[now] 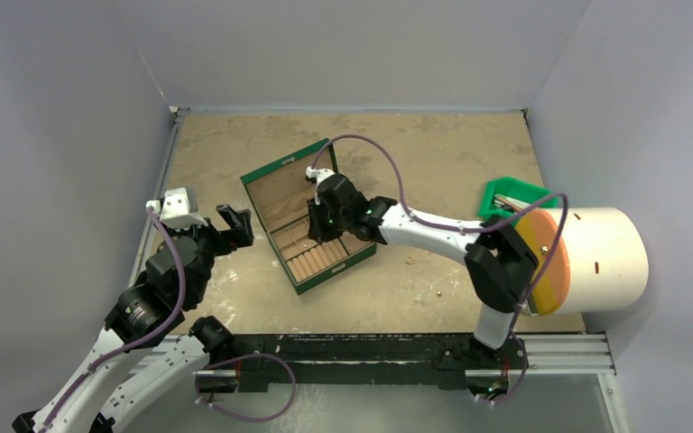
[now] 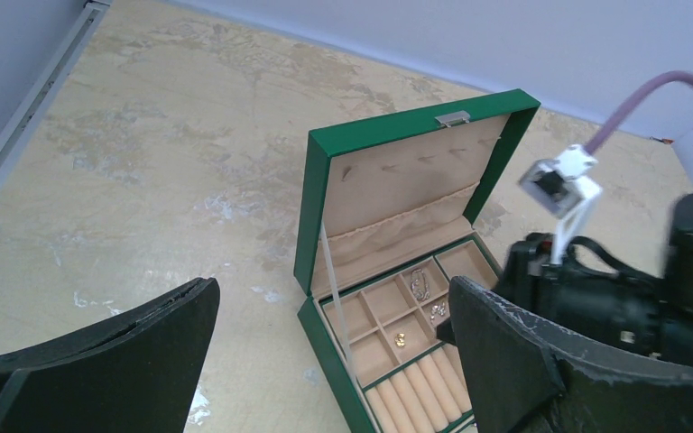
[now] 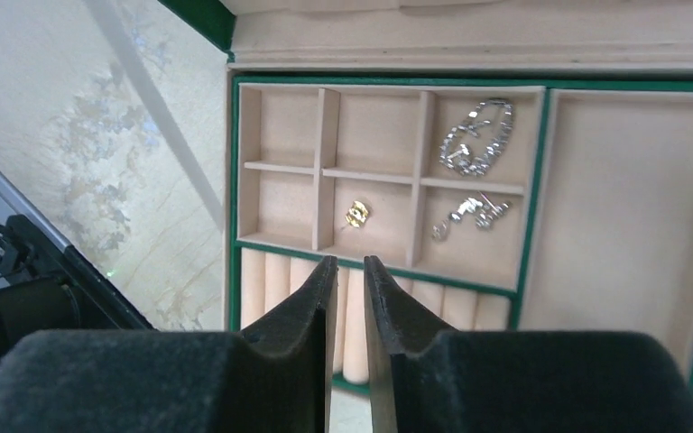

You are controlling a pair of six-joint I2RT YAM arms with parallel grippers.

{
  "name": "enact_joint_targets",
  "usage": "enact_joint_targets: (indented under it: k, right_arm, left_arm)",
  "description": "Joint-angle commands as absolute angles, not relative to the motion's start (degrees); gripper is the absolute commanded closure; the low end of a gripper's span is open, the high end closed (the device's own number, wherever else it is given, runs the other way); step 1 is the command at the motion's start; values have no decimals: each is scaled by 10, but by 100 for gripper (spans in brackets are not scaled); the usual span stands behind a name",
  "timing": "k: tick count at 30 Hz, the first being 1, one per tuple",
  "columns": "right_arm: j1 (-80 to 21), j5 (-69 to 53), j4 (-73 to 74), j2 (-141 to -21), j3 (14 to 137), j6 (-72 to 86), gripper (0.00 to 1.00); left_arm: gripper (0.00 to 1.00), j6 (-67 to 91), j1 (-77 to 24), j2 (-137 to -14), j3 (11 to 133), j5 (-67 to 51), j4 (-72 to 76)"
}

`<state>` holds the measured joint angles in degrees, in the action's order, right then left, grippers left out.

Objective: Organize the mixed jewelry

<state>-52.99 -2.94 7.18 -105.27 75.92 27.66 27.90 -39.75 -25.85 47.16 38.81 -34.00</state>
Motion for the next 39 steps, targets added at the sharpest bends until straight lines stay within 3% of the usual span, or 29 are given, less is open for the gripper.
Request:
enact_joint_targets:
  k: [1,8,17,28,35,39]
  right_arm:
    - [-533,38,83,-966,727,284,80]
    - [-532,157,109,-846,643,299,78]
    - [-530,279,250,-749,575,400,74]
    - [-524,304,415,-622,458,594,67]
    - [-517,310,466,-572,400,699,53]
    - [-499,307,468,-564,381,709,50]
  left_arm:
    - [1,278,-394,-257,491,387,-323]
    - [1,279,-395,-259,491,388,-323]
    - [2,279,-395,-263,491,388,-323]
    - [2,277,-395,-269,491,381,-320]
    - [1,277,-395,-268,490,377,-318]
    - [1,277,-394,-268,490,374,-318]
